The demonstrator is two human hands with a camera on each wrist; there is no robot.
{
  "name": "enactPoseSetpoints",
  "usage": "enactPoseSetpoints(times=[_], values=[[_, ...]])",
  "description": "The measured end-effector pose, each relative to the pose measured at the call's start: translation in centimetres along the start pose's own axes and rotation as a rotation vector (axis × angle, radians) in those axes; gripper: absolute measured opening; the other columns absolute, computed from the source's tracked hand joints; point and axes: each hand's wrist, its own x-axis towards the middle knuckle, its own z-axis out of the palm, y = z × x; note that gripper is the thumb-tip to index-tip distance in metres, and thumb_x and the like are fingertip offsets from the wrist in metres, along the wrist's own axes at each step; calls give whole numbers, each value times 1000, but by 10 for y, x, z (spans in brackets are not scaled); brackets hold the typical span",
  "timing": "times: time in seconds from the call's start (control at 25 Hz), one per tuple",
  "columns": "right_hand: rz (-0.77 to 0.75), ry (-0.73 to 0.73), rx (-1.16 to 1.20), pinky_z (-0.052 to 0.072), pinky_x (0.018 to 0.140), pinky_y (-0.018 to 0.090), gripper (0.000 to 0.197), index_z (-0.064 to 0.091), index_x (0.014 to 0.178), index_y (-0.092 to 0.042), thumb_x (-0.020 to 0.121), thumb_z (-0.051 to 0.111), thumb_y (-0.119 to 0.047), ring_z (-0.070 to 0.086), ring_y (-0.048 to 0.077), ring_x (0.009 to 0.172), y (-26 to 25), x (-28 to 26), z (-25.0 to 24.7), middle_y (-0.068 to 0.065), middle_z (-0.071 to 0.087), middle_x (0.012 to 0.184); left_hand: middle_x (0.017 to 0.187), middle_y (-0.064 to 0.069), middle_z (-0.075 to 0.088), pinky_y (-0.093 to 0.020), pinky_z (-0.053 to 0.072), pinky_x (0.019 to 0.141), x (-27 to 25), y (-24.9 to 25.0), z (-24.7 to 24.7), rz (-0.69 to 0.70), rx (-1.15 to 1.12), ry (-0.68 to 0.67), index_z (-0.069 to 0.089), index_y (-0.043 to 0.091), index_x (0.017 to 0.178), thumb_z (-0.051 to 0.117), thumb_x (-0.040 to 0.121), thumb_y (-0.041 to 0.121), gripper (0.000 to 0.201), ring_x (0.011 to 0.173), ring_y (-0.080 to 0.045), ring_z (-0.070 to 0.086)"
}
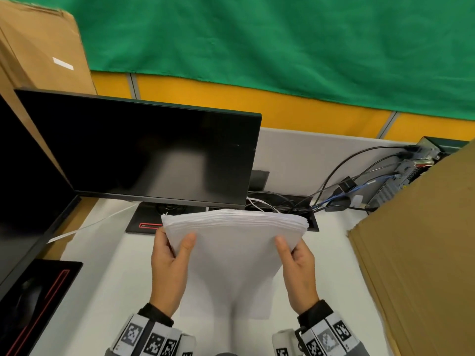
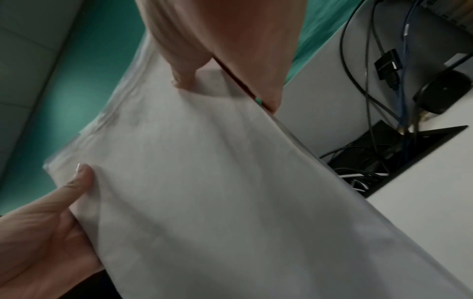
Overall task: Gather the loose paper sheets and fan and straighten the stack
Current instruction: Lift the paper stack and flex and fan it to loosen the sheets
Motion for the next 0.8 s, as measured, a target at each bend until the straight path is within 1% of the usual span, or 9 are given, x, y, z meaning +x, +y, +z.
enactPoseSetpoints(times=[0.12, 0.2, 0.28, 0.4, 0.48, 0.56, 0.64, 0.72, 0.8], values=[[-83, 66, 72, 52, 74, 16, 15, 67, 97, -14, 89, 60, -25, 66, 4, 84, -16, 2, 13, -12, 74, 86, 75, 18, 60, -10, 48, 64, -1, 13, 12, 71, -63, 90, 49, 29, 88, 62, 74, 41, 23, 68, 7, 56], [-95, 145, 125, 50, 66, 14, 25, 64, 81, -15, 77, 62, -40, 60, 1, 71, -27, 2, 22, -14, 68, 71, 61, 19, 51, -9, 41, 55, 0, 23, 21, 82, -109, 168, 44, 25, 74, 55, 79, 35, 16, 57, 4, 47], [-87, 204, 184, 41, 56, 11, 24, 54, 60, -26, 71, 61, -45, 46, 1, 56, -36, -1, 31, -15, 51, 54, 54, 17, 43, -15, 36, 54, 4, 27, 25, 60, -133, 242, 41, 25, 64, 53, 82, 33, 23, 54, 0, 38], [-52, 275, 172, 24, 50, 18, 51, 33, 43, -31, 87, 60, -31, 20, 7, 53, -41, -2, 36, -13, 23, 50, 56, 17, 45, -25, 34, 61, 11, 22, 23, 46, -152, 307, 45, 26, 65, 54, 77, 34, 17, 56, 0, 39], [-39, 356, 181, 23, 51, 20, 57, 32, 40, -30, 91, 57, -23, 20, 6, 52, -41, 3, 35, -14, 22, 47, 62, 17, 48, -27, 35, 65, 7, 22, 25, 81, -152, 293, 48, 26, 70, 54, 74, 32, 10, 61, -1, 42], [-41, 421, 214, 25, 51, 19, 59, 33, 38, -29, 92, 56, -21, 22, 5, 49, -39, 8, 35, -14, 24, 43, 65, 18, 50, -25, 35, 65, 3, 25, 27, 126, -135, 286, 49, 25, 73, 53, 78, 26, 6, 63, 0, 43], [-71, 433, 194, 25, 46, 16, 61, 29, 37, -29, 91, 56, -22, 20, 5, 44, -41, 10, 39, -14, 22, 40, 72, 18, 51, -30, 38, 68, 3, 30, 28, 157, -92, 292, 49, 29, 78, 50, 82, 25, 5, 66, 2, 44], [-86, 438, 180, 24, 42, 13, 61, 28, 37, -27, 90, 58, -23, 20, 5, 41, -41, 13, 47, -13, 22, 38, 94, 11, 52, -37, 39, 85, 3, 31, 24, 293, 141, 278, 50, 32, 96, 47, 84, 33, 12, 88, -3, 48], [-89, 457, 183, 25, 41, 13, 57, 26, 43, -22, 88, 61, -22, 20, 4, 41, -39, 17, 55, -12, 23, 39, 123, 1, 49, -44, 19, 109, 4, 33, 20, 588, 799, 149, 47, 26, 123, 48, 81, 51, 49, 119, -18, 42]])
